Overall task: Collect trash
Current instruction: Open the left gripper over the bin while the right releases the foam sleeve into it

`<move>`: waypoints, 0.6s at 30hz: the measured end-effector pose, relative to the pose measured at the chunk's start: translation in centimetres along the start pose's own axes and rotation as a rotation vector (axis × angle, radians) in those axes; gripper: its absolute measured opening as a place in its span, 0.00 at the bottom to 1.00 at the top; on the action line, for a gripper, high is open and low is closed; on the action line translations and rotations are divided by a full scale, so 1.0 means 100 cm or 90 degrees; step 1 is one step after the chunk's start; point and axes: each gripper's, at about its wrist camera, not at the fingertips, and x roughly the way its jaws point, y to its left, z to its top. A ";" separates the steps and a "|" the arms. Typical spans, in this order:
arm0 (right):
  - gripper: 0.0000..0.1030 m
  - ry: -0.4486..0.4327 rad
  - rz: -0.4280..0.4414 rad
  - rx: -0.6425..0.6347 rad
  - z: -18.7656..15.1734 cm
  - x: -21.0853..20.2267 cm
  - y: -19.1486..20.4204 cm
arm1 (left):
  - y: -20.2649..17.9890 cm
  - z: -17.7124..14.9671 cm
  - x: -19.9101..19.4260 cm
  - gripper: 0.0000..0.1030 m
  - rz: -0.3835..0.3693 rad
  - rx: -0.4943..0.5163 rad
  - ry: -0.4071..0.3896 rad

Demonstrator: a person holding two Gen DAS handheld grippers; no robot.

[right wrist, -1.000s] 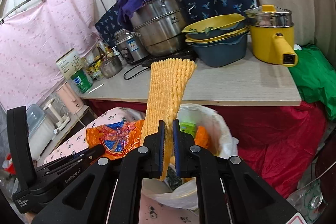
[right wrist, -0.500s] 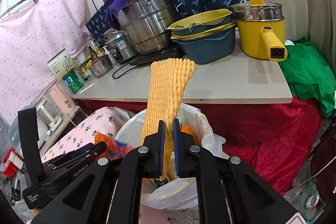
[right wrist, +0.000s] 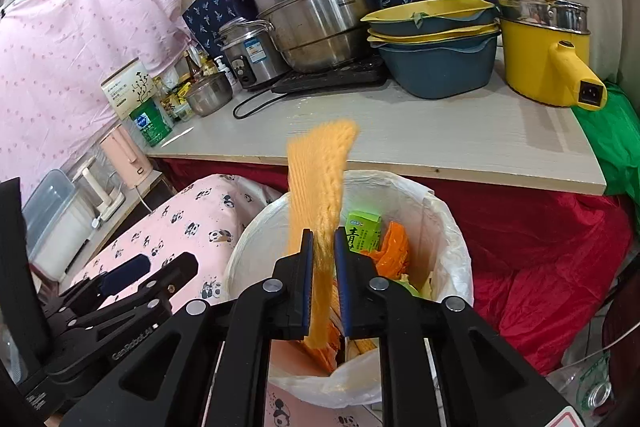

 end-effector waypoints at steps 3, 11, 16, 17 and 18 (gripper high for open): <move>0.13 0.003 0.001 -0.009 0.001 0.002 0.006 | 0.003 -0.001 -0.006 0.68 0.005 -0.006 -0.008; 0.27 0.001 -0.003 -0.036 -0.002 -0.013 0.014 | 0.005 -0.006 -0.021 0.75 0.017 -0.011 -0.016; 0.36 0.004 -0.012 -0.059 -0.009 -0.028 0.016 | 0.003 -0.013 -0.030 0.79 0.024 -0.013 -0.016; 0.37 0.005 -0.012 -0.061 -0.010 -0.030 0.016 | 0.003 -0.015 -0.033 0.80 0.026 -0.014 -0.018; 0.38 0.007 -0.012 -0.062 -0.012 -0.033 0.016 | 0.003 -0.017 -0.035 0.81 0.032 -0.014 -0.019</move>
